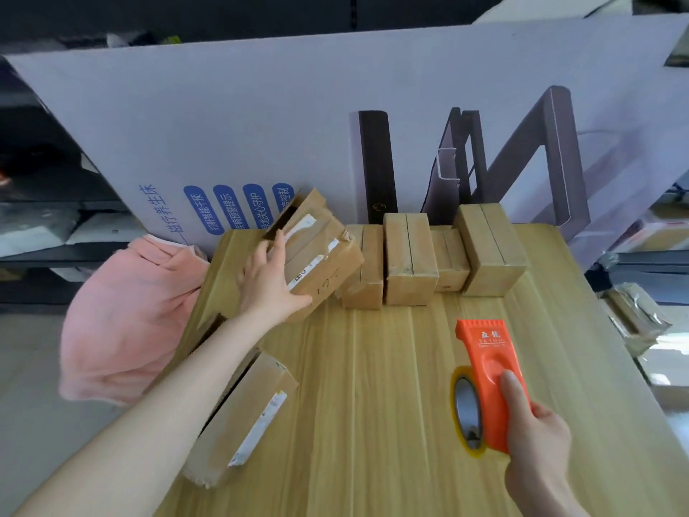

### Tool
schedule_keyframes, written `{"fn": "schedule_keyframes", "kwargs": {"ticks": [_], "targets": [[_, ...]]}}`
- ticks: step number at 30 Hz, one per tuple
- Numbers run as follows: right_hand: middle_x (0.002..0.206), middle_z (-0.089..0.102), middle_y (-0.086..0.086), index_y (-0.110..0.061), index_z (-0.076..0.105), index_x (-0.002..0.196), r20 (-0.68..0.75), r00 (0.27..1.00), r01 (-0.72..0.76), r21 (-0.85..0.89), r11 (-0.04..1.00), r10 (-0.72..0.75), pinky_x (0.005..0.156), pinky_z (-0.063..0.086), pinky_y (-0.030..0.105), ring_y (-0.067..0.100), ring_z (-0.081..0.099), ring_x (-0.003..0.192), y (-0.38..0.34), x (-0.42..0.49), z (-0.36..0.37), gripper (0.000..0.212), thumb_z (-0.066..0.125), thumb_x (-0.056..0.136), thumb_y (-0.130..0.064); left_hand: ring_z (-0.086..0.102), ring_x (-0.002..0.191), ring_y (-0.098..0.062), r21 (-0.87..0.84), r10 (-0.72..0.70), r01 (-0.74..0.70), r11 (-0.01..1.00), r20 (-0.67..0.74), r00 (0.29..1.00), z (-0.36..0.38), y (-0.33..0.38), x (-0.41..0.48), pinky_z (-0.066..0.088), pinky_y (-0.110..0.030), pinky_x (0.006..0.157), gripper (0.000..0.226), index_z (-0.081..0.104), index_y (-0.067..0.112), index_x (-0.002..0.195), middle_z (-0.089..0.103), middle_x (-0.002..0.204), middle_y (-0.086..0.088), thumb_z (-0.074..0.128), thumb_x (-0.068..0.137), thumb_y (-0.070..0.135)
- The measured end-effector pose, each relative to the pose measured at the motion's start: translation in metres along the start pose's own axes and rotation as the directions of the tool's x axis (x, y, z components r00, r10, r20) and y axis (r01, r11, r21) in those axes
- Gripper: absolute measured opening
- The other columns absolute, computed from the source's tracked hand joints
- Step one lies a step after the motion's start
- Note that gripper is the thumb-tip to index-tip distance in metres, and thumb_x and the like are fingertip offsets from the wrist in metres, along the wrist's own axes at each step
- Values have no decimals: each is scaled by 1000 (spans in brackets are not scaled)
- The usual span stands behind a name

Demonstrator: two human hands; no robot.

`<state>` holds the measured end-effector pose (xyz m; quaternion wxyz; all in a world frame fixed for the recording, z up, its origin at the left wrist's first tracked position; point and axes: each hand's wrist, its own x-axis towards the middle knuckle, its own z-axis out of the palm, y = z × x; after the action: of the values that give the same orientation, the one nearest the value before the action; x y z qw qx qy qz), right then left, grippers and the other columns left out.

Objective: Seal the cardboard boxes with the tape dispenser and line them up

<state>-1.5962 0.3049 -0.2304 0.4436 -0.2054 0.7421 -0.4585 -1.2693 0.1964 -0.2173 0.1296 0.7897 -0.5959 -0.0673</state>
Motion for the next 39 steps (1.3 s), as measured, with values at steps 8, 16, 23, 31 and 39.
{"fn": "schedule_keyframes", "kwargs": {"ticks": [8,16,23,31,39], "targets": [[64,50,12,-3,57,64,27,998,62,43,997,-64,53,31,32,23,42,57,-21,44,-95,42,66,88,-35,12,138,-20,-65,420,-432,900,394,817,55,122,-128,10,-36,115,121,-4,27,153,11,151,5,79,67,43],[68,59,18,1,63,70,181,981,70,-22,997,-65,60,38,33,24,52,63,-17,71,-152,38,69,86,-33,-21,145,-23,143,434,-644,752,627,646,155,154,-197,-14,-49,115,116,-15,23,151,-16,160,-4,75,78,25],[53,58,15,4,61,68,363,924,153,-62,986,-120,37,41,26,27,54,47,-22,68,-167,37,66,89,-25,19,145,-15,-323,214,-50,945,495,842,122,190,-199,18,-41,119,90,26,25,150,21,157,7,67,77,57],[52,60,22,3,67,73,544,827,277,-172,946,-143,41,50,45,29,56,40,-25,49,-152,29,68,89,-22,69,90,-21,-738,154,571,359,650,744,44,223,-174,54,-34,84,49,68,11,106,73,96,-7,46,91,51],[57,61,24,2,69,78,587,788,380,-226,897,-186,41,50,55,30,57,43,-34,29,-129,27,70,86,-24,64,63,-10,-720,133,654,232,689,712,27,201,-165,54,-21,58,19,69,12,90,69,73,-1,70,79,28]]}}
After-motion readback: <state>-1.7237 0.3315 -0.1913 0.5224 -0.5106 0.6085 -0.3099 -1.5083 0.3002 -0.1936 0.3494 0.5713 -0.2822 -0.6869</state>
